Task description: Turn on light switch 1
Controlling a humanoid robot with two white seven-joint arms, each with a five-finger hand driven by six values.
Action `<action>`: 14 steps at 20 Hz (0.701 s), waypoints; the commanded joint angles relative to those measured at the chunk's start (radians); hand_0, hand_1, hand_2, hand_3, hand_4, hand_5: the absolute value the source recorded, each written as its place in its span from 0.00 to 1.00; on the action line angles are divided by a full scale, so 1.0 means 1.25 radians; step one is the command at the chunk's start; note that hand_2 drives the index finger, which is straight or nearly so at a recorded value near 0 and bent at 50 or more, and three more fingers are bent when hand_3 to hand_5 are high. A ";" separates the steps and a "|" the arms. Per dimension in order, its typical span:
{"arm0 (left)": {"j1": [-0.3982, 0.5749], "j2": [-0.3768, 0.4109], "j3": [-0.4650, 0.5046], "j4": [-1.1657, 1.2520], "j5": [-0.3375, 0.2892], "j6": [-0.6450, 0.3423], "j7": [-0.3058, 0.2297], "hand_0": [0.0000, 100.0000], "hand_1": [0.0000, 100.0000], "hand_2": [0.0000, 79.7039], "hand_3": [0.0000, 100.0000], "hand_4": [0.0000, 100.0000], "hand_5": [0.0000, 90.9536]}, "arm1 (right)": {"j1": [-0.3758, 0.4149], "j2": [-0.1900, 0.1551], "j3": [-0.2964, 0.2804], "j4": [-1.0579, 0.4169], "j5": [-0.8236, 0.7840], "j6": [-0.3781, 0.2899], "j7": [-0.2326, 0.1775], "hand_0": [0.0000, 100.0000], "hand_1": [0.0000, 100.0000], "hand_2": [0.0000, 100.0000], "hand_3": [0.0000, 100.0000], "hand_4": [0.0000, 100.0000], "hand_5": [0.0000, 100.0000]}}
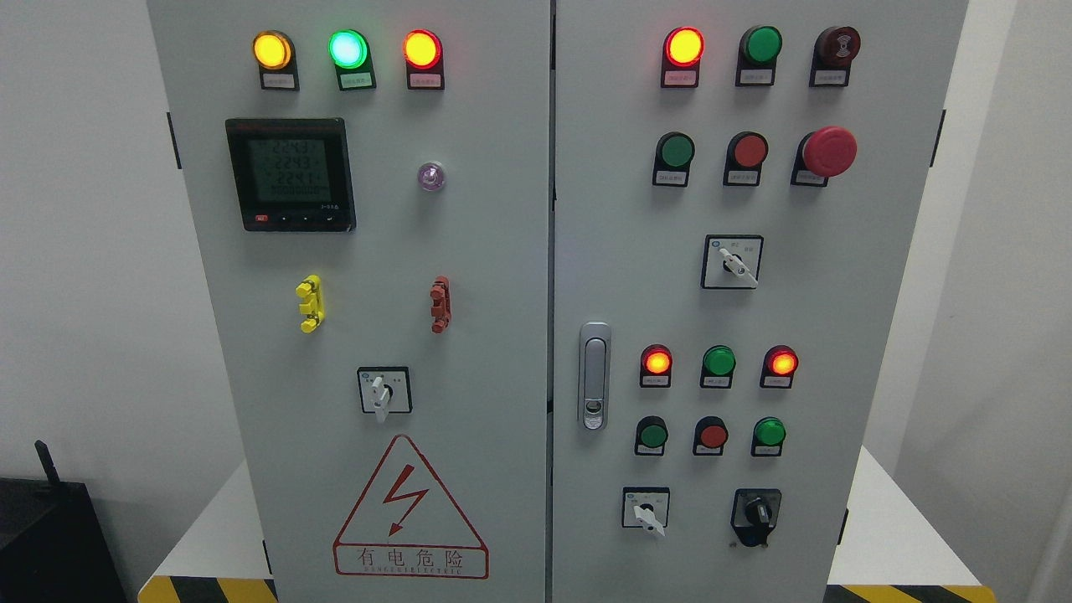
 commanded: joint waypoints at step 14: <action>-0.142 -0.027 -0.327 -0.230 -0.058 0.053 0.024 0.31 0.37 0.54 0.68 0.75 0.68 | 0.001 0.000 0.000 0.000 0.000 0.001 0.000 0.12 0.39 0.00 0.00 0.00 0.00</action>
